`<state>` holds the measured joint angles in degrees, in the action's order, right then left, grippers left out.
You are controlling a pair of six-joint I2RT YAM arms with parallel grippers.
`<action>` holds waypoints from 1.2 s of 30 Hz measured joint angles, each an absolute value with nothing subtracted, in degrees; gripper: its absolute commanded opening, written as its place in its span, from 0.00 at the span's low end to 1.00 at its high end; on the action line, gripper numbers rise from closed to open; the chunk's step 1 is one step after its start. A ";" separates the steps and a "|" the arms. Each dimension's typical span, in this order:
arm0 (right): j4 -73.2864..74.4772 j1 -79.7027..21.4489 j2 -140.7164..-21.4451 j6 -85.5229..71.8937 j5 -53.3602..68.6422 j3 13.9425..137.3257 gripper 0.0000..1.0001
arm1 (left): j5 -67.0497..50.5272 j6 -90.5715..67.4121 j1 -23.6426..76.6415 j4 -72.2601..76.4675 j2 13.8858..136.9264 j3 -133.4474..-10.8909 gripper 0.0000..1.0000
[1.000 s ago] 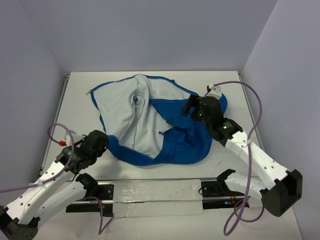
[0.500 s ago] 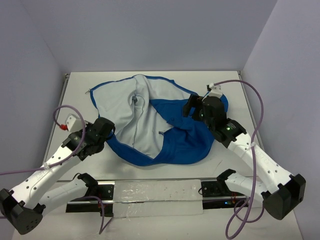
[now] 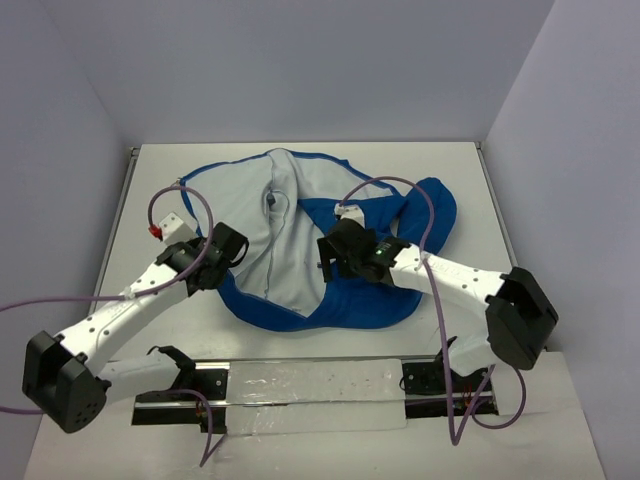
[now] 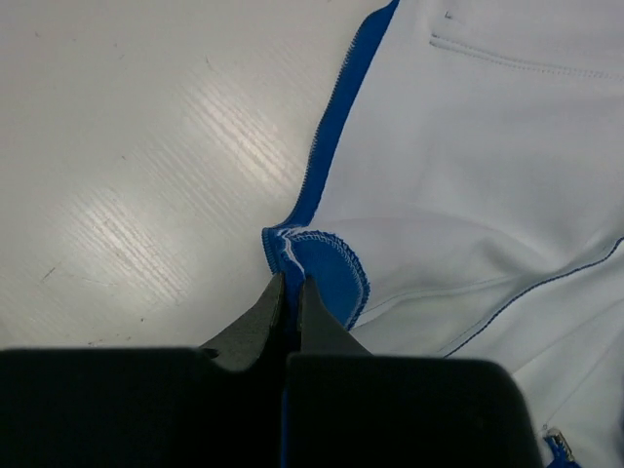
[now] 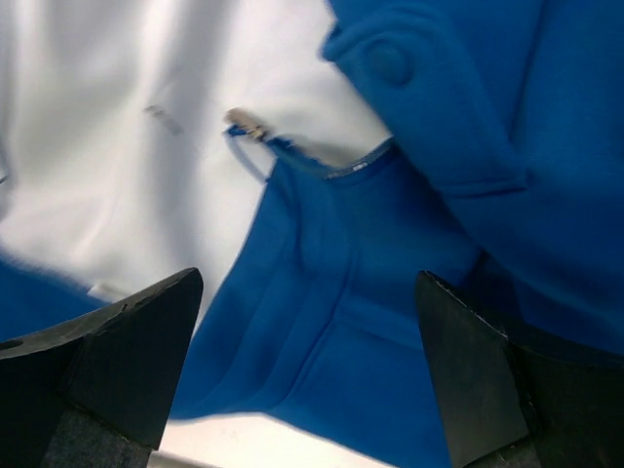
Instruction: Zip up the jacket
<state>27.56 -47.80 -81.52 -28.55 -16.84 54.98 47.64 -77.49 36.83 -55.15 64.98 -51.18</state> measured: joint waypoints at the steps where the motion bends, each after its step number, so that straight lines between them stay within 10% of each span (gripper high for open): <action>1: 27.53 -47.75 -82.38 -29.10 -17.86 54.98 0.99 | 47.07 -76.97 36.76 -54.74 63.61 -50.18 0.00; 9: 27.02 -47.75 -88.82 -35.44 -23.49 55.31 0.90 | 43.97 -71.34 36.31 -50.75 60.76 -48.99 0.00; 16: 24.45 -47.70 -92.03 -38.98 -26.30 55.37 0.01 | 41.94 -68.02 36.27 -48.20 60.80 -49.19 0.00; 36: 20.10 -38.21 -45.81 -38.99 -35.04 31.71 0.00 | 29.08 -66.92 44.61 -36.52 70.08 -47.16 0.00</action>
<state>20.10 -38.21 -45.81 -38.99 -35.04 31.71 29.08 -66.92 44.61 -36.52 70.08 -47.16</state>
